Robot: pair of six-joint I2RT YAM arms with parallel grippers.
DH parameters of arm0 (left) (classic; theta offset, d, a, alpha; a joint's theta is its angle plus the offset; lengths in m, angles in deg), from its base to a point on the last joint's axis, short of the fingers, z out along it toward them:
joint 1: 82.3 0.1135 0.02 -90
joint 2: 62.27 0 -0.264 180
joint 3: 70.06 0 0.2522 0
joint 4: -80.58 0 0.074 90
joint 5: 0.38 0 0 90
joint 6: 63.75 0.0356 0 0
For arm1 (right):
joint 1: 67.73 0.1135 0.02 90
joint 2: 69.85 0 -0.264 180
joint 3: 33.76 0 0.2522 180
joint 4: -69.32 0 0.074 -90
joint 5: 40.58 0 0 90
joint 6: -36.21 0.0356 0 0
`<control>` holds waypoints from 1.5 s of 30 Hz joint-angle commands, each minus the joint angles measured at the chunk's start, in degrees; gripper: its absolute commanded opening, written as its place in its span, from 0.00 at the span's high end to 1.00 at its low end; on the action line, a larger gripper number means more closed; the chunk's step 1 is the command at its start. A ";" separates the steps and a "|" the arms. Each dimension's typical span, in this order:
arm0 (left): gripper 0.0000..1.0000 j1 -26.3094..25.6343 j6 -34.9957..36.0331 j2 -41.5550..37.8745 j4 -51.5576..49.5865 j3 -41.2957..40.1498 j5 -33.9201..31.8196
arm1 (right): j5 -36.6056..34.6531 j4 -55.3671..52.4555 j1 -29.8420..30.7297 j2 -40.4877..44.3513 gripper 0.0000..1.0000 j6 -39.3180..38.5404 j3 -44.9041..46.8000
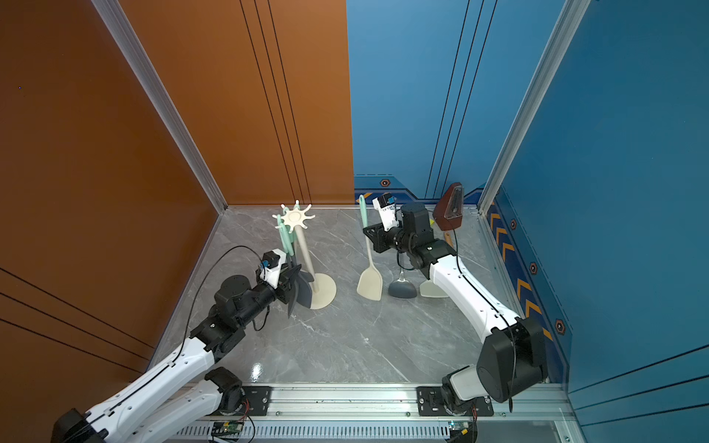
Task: Take the spatula off the kitchen utensil rack
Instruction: Place the spatula at the center of the board.
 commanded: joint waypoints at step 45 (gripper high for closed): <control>0.76 -0.43 1.08 -0.30 -2.32 -1.15 -1.35 | 4.28 -11.33 -4.60 -35.13 1.00 -1.54 -23.25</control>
